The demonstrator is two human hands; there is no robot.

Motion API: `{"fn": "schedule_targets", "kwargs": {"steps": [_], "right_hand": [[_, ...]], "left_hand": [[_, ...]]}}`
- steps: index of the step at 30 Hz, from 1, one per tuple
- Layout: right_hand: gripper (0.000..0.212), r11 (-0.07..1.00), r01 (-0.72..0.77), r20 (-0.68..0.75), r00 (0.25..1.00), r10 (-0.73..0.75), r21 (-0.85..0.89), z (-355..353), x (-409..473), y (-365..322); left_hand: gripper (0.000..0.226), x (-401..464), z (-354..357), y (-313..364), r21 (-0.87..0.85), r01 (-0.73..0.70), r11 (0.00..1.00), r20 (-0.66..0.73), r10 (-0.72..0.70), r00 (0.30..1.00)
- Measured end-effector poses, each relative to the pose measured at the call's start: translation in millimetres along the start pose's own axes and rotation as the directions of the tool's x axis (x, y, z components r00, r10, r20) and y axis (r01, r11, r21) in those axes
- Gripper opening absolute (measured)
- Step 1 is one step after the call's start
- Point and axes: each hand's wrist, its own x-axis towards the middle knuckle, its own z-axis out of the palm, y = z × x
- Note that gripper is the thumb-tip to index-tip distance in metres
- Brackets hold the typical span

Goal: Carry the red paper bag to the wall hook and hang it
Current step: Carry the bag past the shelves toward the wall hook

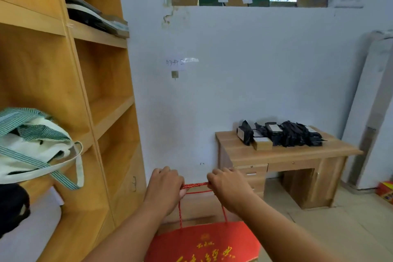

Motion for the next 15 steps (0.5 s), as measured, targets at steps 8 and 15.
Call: {"fn": "schedule_targets", "kwargs": {"steps": [8,15], "right_hand": [[0.018,1.0,0.018,-0.013,1.0,-0.018,-0.007,71.8,130.0,46.3],[0.017,1.0,0.005,-0.012,1.0,-0.005,-0.012,118.7,261.7,82.0]], "left_hand": [[0.031,120.8,82.2,-59.5,-0.013,0.023,1.0,0.005,-0.023,1.0],[0.032,234.6,135.9,-127.5,-0.035,0.03,0.999,-0.02,-0.03,0.999]]}}
